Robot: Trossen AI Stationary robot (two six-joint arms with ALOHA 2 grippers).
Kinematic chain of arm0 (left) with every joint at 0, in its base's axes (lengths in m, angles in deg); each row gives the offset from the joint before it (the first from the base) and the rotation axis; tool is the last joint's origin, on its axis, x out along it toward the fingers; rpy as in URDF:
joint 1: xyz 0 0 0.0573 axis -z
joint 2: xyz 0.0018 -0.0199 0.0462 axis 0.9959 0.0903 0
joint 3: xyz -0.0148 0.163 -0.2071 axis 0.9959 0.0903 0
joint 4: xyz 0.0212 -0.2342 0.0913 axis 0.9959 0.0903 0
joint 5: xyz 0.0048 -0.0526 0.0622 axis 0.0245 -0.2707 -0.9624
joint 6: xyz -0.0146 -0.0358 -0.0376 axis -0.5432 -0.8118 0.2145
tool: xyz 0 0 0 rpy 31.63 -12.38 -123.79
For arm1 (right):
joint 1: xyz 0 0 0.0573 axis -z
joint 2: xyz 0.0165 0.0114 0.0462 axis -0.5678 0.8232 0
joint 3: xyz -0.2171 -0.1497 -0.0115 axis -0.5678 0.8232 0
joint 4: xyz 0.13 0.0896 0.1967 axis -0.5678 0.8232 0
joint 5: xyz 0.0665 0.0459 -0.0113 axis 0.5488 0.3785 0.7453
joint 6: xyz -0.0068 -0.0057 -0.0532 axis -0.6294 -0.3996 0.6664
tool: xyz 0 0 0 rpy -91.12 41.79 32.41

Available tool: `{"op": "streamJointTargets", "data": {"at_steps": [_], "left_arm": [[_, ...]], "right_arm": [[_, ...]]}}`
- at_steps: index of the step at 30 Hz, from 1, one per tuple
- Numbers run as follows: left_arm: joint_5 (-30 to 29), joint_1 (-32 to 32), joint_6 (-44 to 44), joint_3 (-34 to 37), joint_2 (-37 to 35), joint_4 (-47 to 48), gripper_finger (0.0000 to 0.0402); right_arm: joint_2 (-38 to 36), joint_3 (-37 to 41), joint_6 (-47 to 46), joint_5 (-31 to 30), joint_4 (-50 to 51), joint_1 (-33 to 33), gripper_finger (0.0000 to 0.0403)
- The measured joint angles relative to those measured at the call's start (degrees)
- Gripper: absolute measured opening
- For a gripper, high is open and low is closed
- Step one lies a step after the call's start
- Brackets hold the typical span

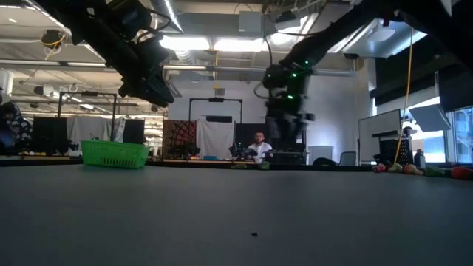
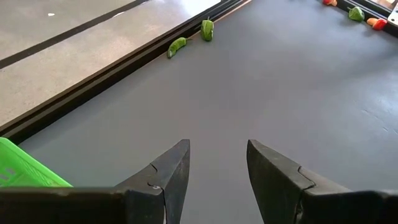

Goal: Sort produce into baskets
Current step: Put the green chili pepper into the blue bin

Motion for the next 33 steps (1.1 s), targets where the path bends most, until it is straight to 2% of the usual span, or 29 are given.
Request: {"op": "streamJointTargets", "data": {"at_steps": [6,9,18,26,33], "left_arm": [[-0.02,0.00,0.80,0.00,-0.01,0.00,0.0155],[-0.02,0.07,0.24,0.00,0.00,0.07,0.0155],[-0.05,1.55,-0.40,0.00,0.01,0.52,0.0155],[-0.07,1.89,1.14,0.00,0.01,0.37,0.0155],[-0.07,1.89,2.16,0.00,0.00,0.38,0.0155]], "right_arm": [[0.57,-0.11,-2.13,4.44,-15.01,-1.53,0.0175],[2.51,-0.10,-4.44,5.53,-18.33,-1.36,0.0175],[6.55,0.00,-6.48,5.55,-18.93,-1.06,0.0175],[8.87,-0.02,-16.52,5.52,-18.92,-1.68,0.0175],[10.86,-0.22,-21.60,5.11,-19.09,-3.07,0.0175]]}}
